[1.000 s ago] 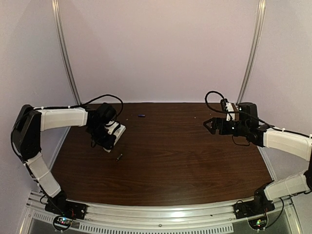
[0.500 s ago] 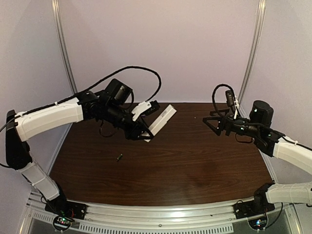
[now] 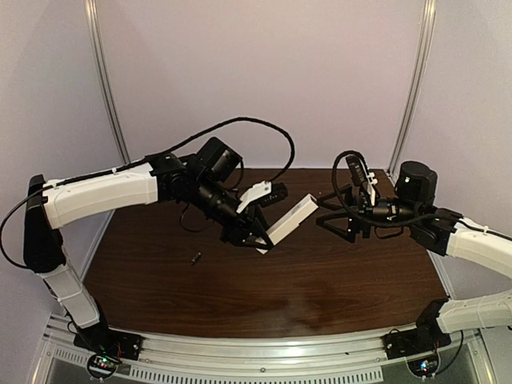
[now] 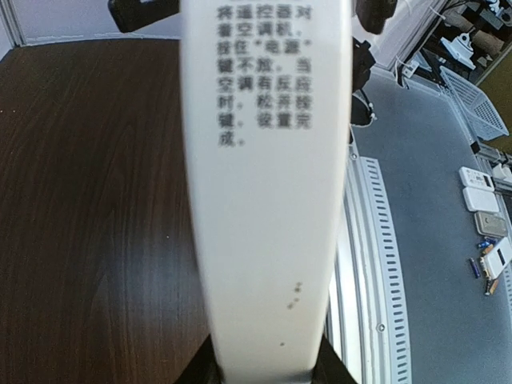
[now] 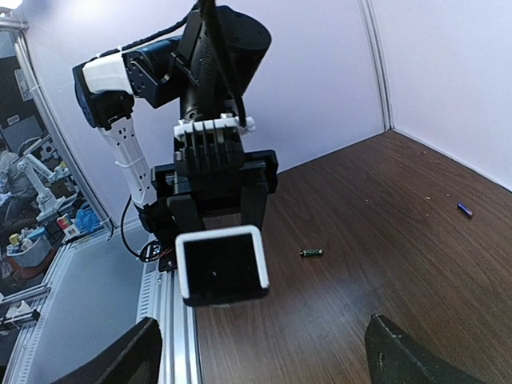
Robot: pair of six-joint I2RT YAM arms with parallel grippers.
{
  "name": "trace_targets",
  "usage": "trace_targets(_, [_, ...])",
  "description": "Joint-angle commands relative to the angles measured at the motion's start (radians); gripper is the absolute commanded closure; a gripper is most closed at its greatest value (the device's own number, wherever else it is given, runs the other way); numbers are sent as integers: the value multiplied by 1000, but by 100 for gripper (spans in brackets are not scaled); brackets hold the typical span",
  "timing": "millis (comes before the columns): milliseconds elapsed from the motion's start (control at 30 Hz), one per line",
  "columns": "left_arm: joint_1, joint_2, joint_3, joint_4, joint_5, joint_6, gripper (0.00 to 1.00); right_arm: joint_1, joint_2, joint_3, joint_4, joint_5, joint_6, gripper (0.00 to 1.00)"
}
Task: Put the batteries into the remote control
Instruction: Pass from the left arm to the right
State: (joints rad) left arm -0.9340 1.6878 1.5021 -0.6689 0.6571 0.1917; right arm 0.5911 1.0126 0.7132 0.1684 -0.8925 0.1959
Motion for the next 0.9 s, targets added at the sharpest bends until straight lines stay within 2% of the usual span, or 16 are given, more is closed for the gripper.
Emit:
trace_targets(0, [-26, 27, 54, -16, 12, 48, 90, 45, 21, 53, -71, -25, -51, 13])
trace_targets(267, [-46, 61, 78, -30, 12, 65, 92, 92, 62, 98, -112, -43, -85, 33])
trace_targets(500, [-46, 82, 95, -36, 22, 75, 92, 105, 70, 113, -131, -53, -96, 61])
trace_targets(867, [-46, 101, 119, -72, 15, 99, 93, 121, 84, 142, -199, -42, -137, 86])
